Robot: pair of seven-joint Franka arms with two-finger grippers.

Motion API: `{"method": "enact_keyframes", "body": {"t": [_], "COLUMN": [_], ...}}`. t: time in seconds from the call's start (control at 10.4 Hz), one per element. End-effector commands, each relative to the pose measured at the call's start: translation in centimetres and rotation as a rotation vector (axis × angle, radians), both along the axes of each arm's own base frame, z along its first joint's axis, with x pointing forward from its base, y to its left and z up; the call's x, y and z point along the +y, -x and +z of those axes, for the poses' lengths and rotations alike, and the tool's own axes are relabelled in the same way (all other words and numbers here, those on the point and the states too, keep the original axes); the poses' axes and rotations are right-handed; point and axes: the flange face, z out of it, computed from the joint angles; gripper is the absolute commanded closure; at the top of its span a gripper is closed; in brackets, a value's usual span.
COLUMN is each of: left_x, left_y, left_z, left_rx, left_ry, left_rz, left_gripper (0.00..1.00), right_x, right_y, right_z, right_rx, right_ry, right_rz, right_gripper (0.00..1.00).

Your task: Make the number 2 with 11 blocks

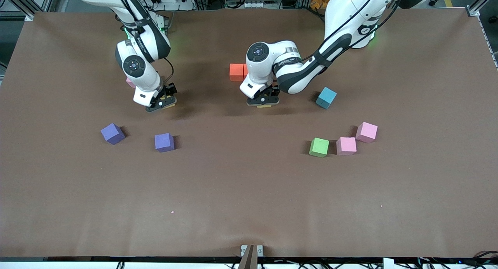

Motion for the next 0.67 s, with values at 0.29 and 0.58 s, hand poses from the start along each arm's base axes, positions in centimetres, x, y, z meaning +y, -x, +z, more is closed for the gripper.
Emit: {"method": "enact_keyframes", "body": {"t": [0.29,0.58], "left_x": [-0.3,-0.3], "left_y": [1.4,1.4], "left_z": [-0.3,-0.3], "left_rx": [-0.002,-0.005], "left_ry": [-0.001,-0.002], "left_rz": [-0.011,-0.028], "left_gripper": [0.53,0.43], "right_x": [0.6,1.7], "right_y": [-3.4,-5.4], "right_z": [3.6,5.7], "right_rx": [0.015,-0.004], "right_ry": [0.000,-0.016], "right_rz": [0.092,0.174], "right_gripper": [0.58,0.59]}}
